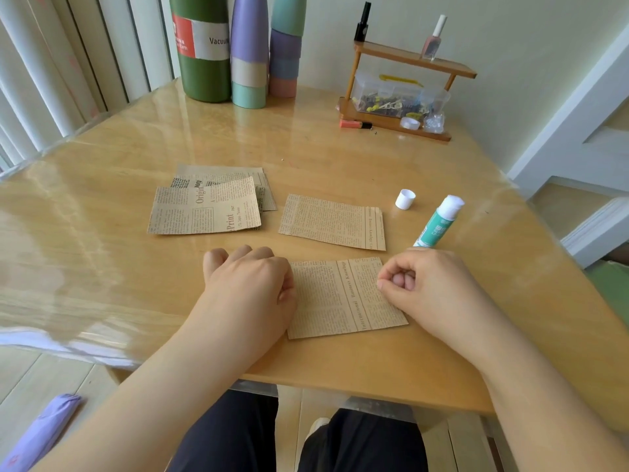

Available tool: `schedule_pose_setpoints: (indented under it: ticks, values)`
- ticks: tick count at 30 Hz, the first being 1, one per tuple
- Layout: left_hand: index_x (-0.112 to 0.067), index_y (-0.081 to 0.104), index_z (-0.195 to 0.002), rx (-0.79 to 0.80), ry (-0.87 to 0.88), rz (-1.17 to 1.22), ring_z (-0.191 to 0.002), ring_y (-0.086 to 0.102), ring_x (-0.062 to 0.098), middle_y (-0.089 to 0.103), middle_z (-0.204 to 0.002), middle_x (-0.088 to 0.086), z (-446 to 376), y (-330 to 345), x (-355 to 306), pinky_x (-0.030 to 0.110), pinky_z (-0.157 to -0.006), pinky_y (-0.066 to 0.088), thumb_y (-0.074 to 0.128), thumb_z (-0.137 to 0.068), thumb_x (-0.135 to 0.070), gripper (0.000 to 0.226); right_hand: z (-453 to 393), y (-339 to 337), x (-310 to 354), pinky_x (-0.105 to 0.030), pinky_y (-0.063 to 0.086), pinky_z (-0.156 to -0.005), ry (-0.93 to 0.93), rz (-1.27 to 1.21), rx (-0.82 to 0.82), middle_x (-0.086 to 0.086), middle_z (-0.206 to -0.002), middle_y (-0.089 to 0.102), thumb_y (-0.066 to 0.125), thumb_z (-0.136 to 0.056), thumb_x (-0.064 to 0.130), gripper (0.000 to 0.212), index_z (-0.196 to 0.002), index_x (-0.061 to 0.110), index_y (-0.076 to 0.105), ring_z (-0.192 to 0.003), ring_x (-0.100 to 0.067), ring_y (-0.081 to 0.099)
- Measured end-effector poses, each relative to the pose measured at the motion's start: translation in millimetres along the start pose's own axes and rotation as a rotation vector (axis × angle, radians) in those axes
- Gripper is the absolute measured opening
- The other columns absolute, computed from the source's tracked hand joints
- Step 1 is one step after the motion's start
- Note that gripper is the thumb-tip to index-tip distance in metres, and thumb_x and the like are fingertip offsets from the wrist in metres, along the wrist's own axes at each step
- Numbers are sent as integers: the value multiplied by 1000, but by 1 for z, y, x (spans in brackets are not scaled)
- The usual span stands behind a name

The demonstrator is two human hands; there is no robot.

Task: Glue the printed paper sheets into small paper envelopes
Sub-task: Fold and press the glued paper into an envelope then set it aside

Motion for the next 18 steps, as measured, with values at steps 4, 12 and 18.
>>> schedule_pose_setpoints:
  ticks: [4, 12, 18]
  values:
    - [-28, 58, -89, 14, 23, 40, -96, 44, 12, 52, -92, -11, -14, 3, -12, 30, -79, 16, 45, -91, -27, 13, -8, 12, 32, -12, 41, -60, -96, -79, 16, 12, -61, 53, 70, -79, 14, 10, -72, 20, 69, -62, -3, 50]
    - [-27, 60, -88, 50, 2, 37, -93, 46, 13, 53, -88, -9, -14, 15, -10, 31, -75, 15, 46, -90, -28, 14, -12, 32, 41, -13, 39, -59, -123, -61, 89, 12, -62, 52, 67, -80, 16, 8, -75, 22, 70, -59, -2, 47]
    - [-23, 61, -75, -10, -41, 72, -84, 47, 16, 51, -76, -9, -3, 1, 14, 27, -76, 12, 56, -86, -23, 12, -6, 4, -7, -10, 41, -57, 51, -97, 8, 11, -57, 53, 71, -77, 10, 12, -67, 17, 70, -60, 1, 50]
Point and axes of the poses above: each hand's wrist, its own z-axis away from the middle knuckle, its own y-axis out of the palm, x = y × z, the point moved 7 cm from there along -z, towards the middle knuckle
